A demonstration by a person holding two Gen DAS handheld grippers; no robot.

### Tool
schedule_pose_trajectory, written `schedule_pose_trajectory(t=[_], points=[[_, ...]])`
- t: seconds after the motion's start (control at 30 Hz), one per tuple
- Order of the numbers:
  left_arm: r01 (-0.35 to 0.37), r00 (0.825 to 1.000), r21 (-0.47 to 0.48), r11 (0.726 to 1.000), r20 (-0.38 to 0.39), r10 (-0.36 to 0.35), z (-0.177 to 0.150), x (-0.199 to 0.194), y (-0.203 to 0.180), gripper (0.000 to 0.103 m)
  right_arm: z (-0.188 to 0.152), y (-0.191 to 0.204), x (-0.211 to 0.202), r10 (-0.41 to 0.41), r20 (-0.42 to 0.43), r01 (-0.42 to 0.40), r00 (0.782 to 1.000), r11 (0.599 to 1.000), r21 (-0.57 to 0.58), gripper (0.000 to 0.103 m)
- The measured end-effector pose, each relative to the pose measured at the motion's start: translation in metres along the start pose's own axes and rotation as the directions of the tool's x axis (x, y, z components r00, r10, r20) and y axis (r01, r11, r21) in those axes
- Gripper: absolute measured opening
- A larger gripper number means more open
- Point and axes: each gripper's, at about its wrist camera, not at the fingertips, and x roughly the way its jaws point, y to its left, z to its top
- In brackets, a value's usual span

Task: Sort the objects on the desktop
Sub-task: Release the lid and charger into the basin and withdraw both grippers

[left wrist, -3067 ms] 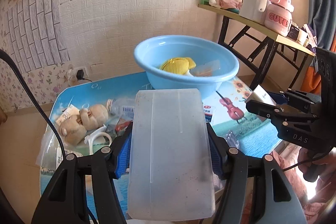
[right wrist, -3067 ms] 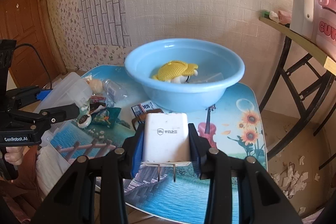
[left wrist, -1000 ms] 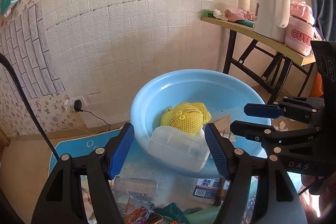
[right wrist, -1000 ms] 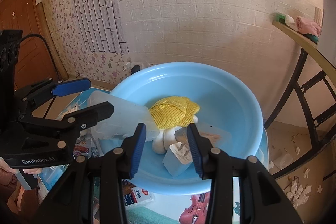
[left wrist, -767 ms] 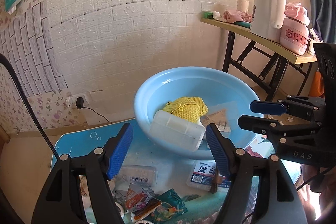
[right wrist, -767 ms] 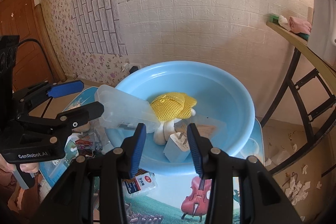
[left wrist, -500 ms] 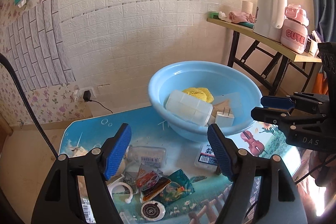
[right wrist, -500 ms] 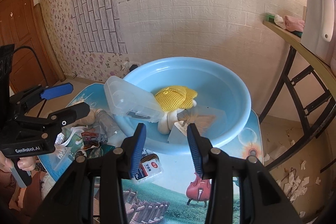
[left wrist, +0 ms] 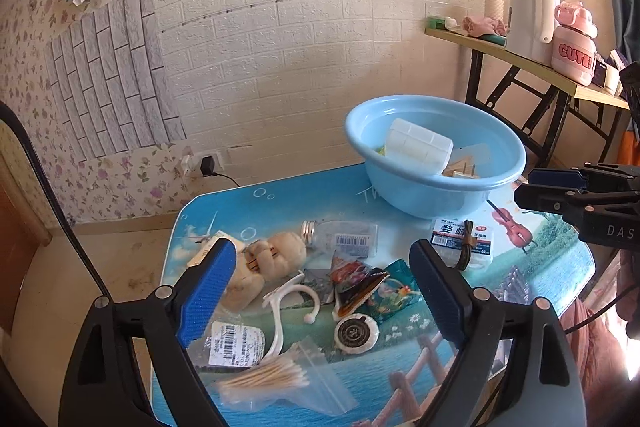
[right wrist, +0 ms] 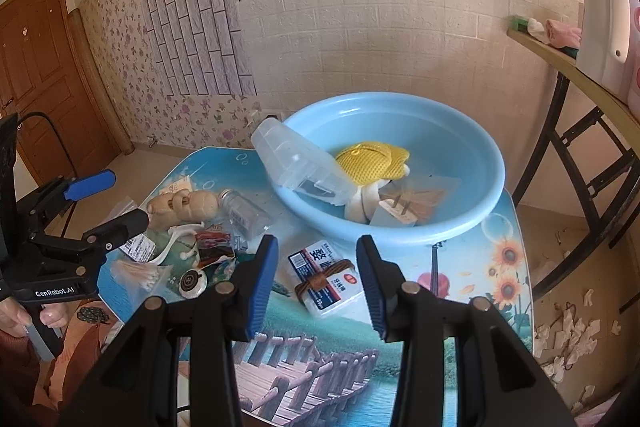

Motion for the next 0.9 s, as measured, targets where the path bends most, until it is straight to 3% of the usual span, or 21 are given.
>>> schedule_pose_trajectory(t=[0.77, 0.9], points=[[-0.139, 0.987, -0.11, 0.984, -0.096, 0.129, -0.057, -0.009, 0.065, 0.09, -0.038, 0.003, 0.035, 0.027, -0.158, -0.02, 0.987, 0.999, 0.046, 0.041], [-0.129, 0.989, -0.135, 0.982, -0.088, 0.118, -0.062, -0.012, 0.073, 0.09, -0.04, 0.001, 0.038, 0.026, -0.157, -0.018, 0.987, 0.998, 0.055, 0.057]])
